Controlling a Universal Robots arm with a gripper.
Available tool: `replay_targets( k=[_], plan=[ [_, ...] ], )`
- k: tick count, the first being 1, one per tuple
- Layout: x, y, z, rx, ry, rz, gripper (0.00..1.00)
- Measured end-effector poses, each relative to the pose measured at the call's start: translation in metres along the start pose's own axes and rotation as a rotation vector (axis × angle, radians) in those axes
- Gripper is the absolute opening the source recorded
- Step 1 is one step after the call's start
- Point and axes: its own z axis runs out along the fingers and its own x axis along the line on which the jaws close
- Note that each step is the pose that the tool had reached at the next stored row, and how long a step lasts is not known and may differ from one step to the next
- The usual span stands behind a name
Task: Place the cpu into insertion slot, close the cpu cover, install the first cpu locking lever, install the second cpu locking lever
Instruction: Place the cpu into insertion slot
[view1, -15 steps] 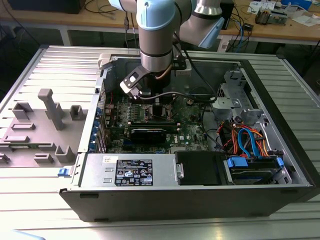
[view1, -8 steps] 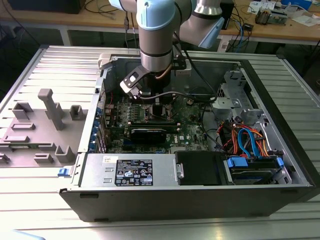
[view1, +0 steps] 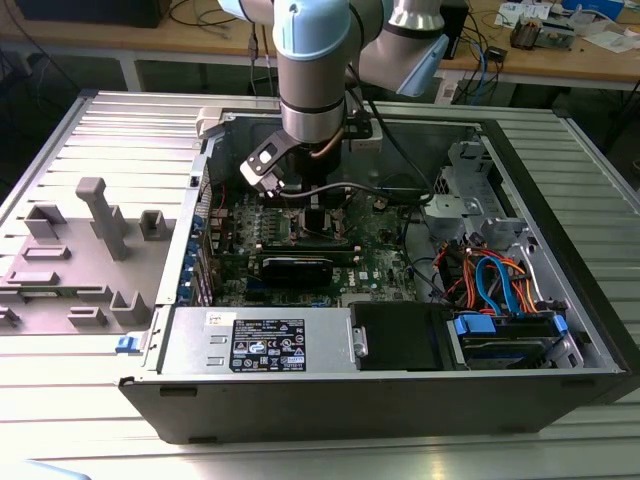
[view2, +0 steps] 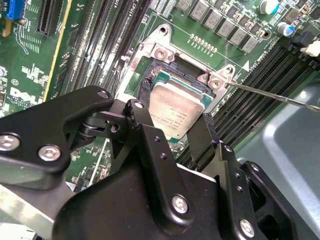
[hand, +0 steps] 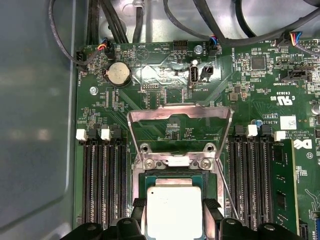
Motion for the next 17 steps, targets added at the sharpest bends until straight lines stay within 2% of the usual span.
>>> replay_targets(
  k=[10, 17],
  plan=[
    [-0.0002, -0.0003, 0.0055, 0.0, 0.0002, 0.0, 0.54],
    [-0.0006, -0.0008, 0.0068, 0.0, 0.0001, 0.0, 0.54]
  ],
)
